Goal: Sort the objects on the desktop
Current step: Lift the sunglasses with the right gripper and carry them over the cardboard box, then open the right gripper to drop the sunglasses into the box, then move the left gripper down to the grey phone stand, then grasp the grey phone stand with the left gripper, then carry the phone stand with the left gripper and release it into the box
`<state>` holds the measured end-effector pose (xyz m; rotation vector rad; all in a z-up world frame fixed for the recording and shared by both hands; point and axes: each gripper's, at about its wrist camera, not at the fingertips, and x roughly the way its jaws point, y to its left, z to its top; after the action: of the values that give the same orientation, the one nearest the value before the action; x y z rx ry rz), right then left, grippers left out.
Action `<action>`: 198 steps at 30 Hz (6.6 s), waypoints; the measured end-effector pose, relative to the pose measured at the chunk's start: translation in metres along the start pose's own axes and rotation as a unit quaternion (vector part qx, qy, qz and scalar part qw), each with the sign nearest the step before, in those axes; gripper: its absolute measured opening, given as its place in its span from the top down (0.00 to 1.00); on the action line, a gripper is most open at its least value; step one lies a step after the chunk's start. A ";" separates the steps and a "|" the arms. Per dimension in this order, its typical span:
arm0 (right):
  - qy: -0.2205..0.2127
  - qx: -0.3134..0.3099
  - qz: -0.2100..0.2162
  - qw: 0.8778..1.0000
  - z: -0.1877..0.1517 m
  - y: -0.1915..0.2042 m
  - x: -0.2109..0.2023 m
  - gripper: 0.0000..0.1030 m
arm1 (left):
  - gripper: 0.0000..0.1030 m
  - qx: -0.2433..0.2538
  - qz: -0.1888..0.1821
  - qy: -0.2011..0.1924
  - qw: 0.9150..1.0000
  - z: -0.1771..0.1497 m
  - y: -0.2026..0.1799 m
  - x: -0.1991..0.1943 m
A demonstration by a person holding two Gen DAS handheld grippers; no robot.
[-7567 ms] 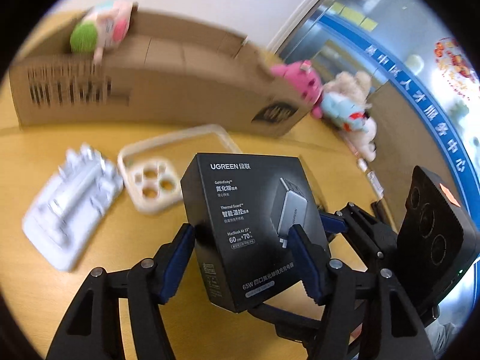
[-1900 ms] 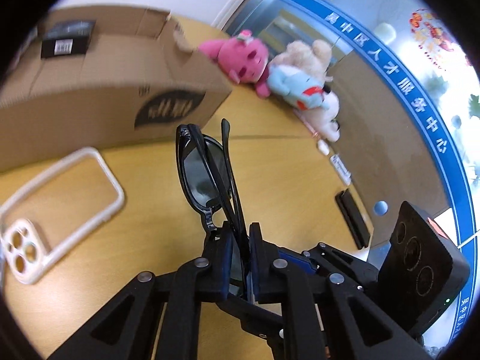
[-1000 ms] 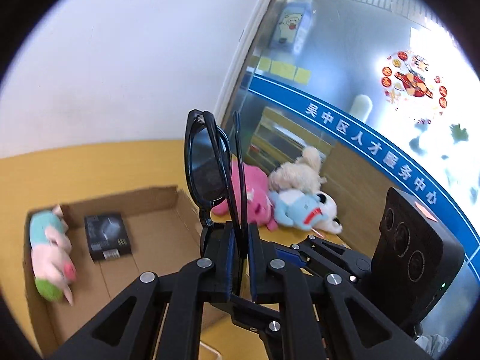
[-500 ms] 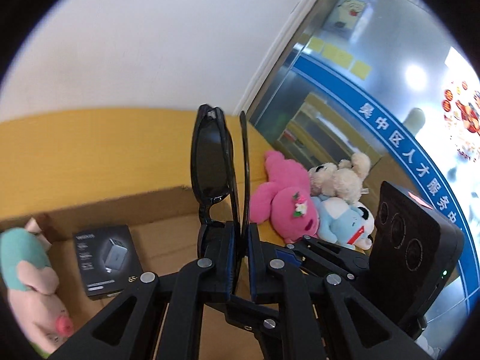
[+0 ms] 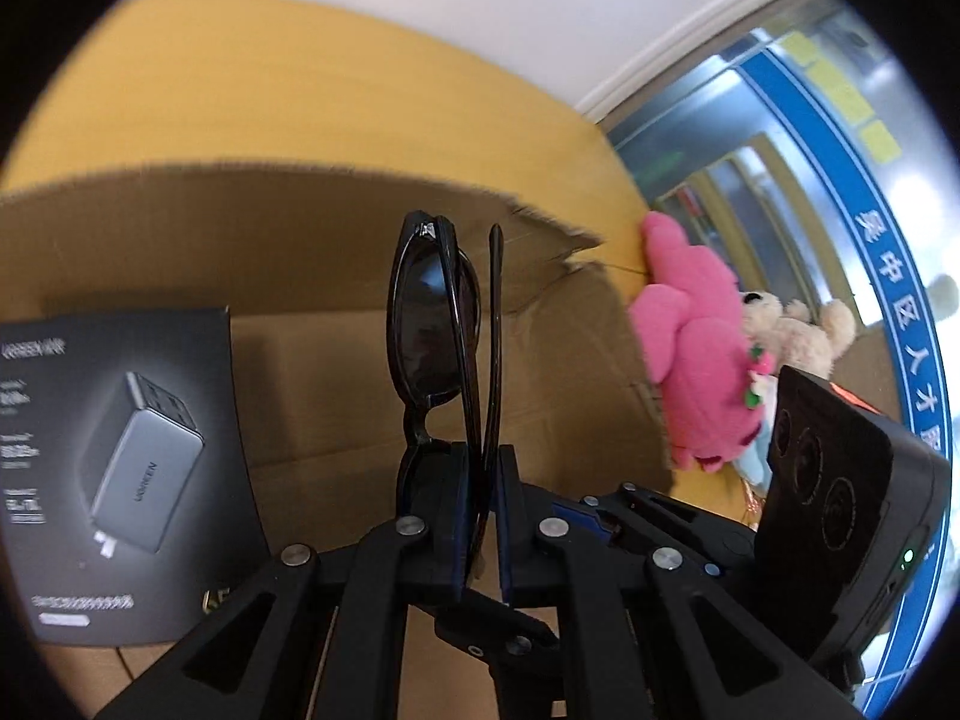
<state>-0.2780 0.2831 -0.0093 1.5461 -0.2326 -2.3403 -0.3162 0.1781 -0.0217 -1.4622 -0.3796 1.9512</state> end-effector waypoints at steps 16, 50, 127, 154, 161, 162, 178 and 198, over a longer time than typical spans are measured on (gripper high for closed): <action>-0.081 -0.013 -0.028 0.996 -0.034 0.026 -0.060 0.17 | 0.73 0.077 0.088 -0.074 0.990 -0.028 -0.037 -0.086; -0.100 -0.085 -0.034 0.991 -0.272 0.106 -0.128 0.31 | 0.24 0.051 0.218 -0.190 0.956 -0.349 -0.023 -0.217; -0.009 -0.263 0.084 0.961 -0.316 0.284 -0.024 0.47 | 0.41 0.034 0.203 -0.045 0.977 -0.418 0.106 -0.235; -0.093 -0.188 0.091 0.974 -0.311 0.261 -0.065 0.60 | 0.67 -0.015 0.198 -0.132 0.971 -0.401 0.074 -0.253; -0.136 -0.173 0.083 0.972 -0.288 0.250 -0.101 0.59 | 0.67 0.050 0.205 -0.180 0.961 -0.356 0.033 -0.272; -0.142 -0.174 0.078 0.971 -0.283 0.249 -0.105 0.59 | 0.67 0.058 0.204 -0.187 0.959 -0.347 0.028 -0.274; -0.191 -0.119 0.067 0.972 -0.214 0.223 -0.131 0.58 | 0.67 0.112 0.184 -0.203 0.955 -0.268 0.003 -0.270; -0.056 -0.077 0.057 0.994 -0.119 0.207 -0.014 0.53 | 0.68 0.014 0.198 -0.091 0.976 -0.191 0.097 -0.201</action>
<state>-0.1274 0.1003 0.0199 1.2967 -0.1574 -2.2990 -0.1394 -0.0550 0.0066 -1.4260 -0.1452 2.4067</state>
